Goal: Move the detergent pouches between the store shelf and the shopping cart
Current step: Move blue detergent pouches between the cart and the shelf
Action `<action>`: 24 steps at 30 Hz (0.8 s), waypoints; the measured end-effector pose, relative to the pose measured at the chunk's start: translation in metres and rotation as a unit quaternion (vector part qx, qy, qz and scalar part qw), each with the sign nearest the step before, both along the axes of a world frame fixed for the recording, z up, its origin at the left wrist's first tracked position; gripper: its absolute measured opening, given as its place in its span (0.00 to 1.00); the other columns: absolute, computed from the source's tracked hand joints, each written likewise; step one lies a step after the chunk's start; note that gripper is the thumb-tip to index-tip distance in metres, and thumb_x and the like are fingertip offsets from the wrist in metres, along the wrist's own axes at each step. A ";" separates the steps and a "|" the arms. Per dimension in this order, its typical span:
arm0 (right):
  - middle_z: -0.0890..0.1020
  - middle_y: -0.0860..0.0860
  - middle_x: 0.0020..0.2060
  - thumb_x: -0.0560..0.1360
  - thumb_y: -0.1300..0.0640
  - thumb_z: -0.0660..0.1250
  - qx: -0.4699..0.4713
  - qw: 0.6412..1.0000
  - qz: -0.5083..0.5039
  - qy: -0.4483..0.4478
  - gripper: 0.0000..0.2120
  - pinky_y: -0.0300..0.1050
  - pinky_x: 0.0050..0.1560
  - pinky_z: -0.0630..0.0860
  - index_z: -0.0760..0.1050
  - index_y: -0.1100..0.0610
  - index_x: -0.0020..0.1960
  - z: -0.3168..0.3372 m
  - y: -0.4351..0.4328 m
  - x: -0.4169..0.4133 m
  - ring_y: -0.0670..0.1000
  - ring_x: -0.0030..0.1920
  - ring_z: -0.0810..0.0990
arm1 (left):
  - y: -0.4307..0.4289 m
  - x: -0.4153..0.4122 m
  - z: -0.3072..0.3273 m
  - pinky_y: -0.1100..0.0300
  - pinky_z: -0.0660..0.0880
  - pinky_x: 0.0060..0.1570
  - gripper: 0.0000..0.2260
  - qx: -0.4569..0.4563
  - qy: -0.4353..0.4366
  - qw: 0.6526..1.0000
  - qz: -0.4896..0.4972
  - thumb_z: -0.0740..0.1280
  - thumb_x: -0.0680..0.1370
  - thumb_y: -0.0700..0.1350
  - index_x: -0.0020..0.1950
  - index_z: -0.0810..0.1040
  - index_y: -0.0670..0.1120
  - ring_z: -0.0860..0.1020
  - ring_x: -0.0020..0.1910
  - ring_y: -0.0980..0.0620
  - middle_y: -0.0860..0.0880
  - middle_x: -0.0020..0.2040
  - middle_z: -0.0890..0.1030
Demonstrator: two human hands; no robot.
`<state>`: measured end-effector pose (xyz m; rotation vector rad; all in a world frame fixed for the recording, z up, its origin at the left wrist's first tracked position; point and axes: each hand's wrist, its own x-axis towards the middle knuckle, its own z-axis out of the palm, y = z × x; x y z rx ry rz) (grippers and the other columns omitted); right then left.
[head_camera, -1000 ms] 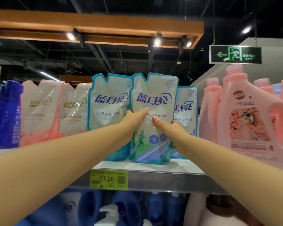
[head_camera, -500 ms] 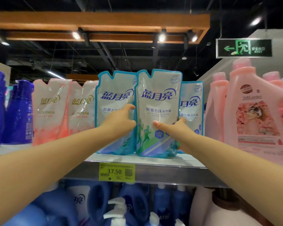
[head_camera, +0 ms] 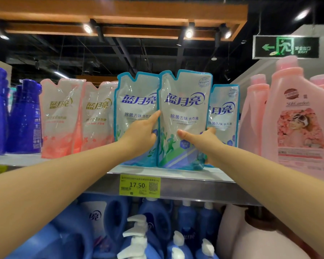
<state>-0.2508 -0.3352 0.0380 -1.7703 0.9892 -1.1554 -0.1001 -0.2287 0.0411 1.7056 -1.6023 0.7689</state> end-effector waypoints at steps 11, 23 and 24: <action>0.64 0.60 0.69 0.64 0.37 0.73 0.005 1.000 -0.011 0.002 0.51 0.59 0.61 0.69 0.50 0.61 0.72 0.000 0.021 -0.004 0.62 0.66 0.67 | 0.018 0.008 -0.007 0.52 0.70 0.59 0.24 0.028 -0.051 0.998 0.027 0.57 0.78 0.38 0.75 0.59 0.44 0.74 0.60 0.42 0.41 0.64 0.75; 0.66 0.61 0.68 0.65 0.36 0.72 0.006 0.998 -0.056 0.007 0.51 0.55 0.65 0.67 0.52 0.64 0.72 0.000 0.034 -0.005 0.61 0.67 0.67 | 0.037 -0.002 -0.010 0.54 0.70 0.58 0.22 0.057 -0.027 0.998 0.019 0.56 0.79 0.38 0.73 0.63 0.44 0.73 0.59 0.43 0.43 0.63 0.75; 0.64 0.62 0.69 0.65 0.35 0.71 0.006 0.998 -0.067 0.014 0.52 0.57 0.67 0.66 0.51 0.64 0.73 0.000 0.037 -0.007 0.62 0.68 0.65 | 0.042 -0.003 -0.010 0.54 0.70 0.58 0.21 0.052 -0.016 0.998 0.011 0.56 0.79 0.38 0.72 0.65 0.44 0.74 0.59 0.43 0.42 0.63 0.76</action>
